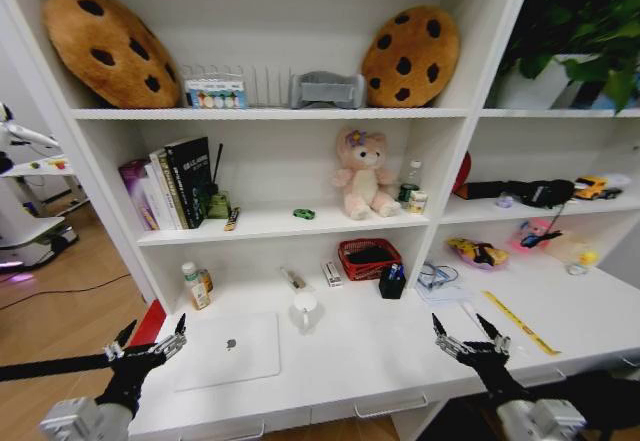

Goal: Organize the objects on the table.

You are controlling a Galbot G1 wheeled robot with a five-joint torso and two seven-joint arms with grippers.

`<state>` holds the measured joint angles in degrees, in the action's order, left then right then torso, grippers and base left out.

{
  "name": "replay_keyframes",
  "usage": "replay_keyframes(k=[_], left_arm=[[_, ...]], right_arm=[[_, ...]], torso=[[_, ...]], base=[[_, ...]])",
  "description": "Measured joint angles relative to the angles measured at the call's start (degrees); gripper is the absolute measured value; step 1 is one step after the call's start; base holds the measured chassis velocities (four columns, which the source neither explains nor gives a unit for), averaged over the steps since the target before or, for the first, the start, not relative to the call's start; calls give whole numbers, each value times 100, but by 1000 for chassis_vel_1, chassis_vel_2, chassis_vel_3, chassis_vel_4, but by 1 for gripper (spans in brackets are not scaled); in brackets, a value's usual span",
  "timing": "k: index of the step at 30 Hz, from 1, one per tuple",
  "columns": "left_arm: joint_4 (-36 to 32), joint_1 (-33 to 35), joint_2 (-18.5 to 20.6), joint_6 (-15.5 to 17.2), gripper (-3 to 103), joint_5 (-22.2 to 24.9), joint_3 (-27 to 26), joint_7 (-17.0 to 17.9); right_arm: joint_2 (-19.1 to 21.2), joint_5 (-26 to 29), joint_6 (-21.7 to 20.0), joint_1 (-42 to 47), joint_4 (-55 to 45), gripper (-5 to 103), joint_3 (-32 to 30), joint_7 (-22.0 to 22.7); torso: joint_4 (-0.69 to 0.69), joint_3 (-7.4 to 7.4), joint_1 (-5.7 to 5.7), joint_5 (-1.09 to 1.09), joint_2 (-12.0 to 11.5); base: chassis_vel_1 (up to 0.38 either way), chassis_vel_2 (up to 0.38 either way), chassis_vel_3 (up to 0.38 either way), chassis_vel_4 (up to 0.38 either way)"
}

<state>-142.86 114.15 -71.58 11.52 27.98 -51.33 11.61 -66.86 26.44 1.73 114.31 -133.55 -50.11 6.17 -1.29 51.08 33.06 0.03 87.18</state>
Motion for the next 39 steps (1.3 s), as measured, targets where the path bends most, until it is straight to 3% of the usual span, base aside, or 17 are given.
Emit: replay_keyframes(k=[15,39], left_arm=[[0,0,0,0,100,0,0,-2],[0,-1,0,0,100,0,0,-2]], right_arm=[[-1,-1,0,1,0,100,-1,1],[-1,-1,0,1,0,100,-1,1]], torso=[[-6,-3,-5,-4,-3],[-3,-157,-136,-3,-290]], base=[[-31,-15,21,12],[0,0,0,0]])
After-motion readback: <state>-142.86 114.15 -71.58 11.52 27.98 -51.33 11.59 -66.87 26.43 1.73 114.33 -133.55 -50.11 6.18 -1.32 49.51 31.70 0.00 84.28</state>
